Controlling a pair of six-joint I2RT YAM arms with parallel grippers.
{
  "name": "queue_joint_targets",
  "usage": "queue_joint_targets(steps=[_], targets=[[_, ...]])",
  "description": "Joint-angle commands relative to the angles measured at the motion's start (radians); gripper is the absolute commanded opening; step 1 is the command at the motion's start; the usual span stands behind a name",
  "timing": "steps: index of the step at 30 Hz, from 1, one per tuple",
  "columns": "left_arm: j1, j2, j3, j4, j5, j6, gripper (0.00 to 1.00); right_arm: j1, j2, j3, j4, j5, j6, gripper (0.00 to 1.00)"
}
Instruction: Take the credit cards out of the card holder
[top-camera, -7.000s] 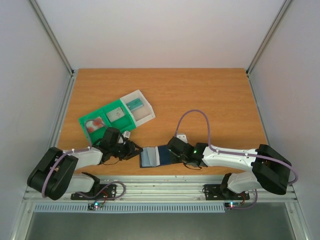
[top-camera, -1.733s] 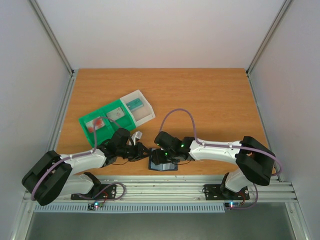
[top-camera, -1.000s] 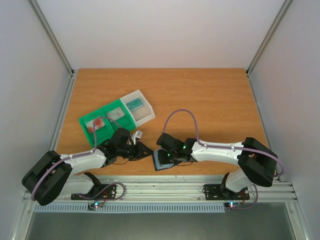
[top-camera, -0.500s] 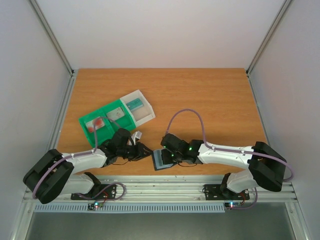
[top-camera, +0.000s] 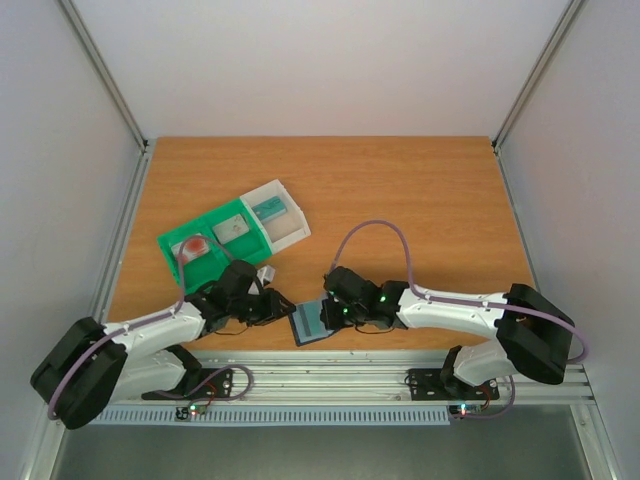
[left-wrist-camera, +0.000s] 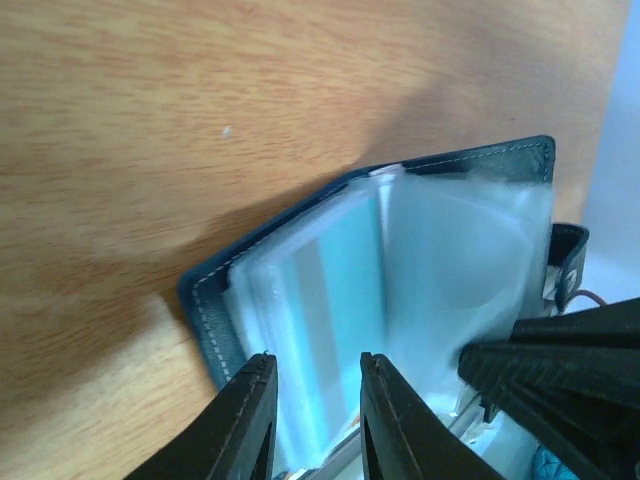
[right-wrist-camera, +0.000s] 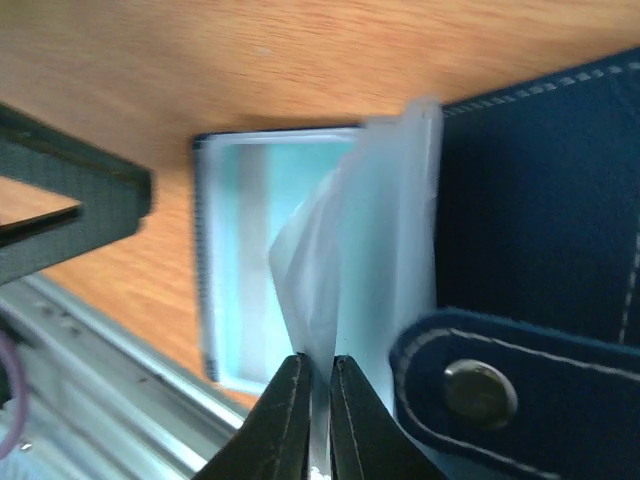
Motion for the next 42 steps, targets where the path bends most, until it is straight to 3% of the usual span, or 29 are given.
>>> queue_joint_targets(steps=[1,11,26,30,35,42], targets=[[-0.003,0.062,0.026,0.038,0.021,0.028,0.25,-0.013,-0.026,-0.042,-0.090,0.094,0.026,0.09],[-0.004,0.076,0.039,0.038,0.028,0.032,0.25,-0.013,-0.089,-0.038,-0.241,0.273,0.015,0.14],[-0.004,0.082,0.044,0.096,0.063,0.010,0.25,-0.008,-0.157,0.133,-0.461,0.281,-0.001,0.21],[-0.022,0.119,0.075,0.139,0.095,0.003,0.24,0.000,-0.199,0.151,-0.431,0.211,-0.009,0.22],[-0.026,0.180,0.099,0.186,0.103,-0.014,0.24,0.030,-0.183,0.124,-0.258,0.072,-0.038,0.24],[-0.027,0.126,0.096,0.056,0.005,-0.009,0.24,0.037,-0.032,0.127,-0.187,0.073,-0.064,0.24]])
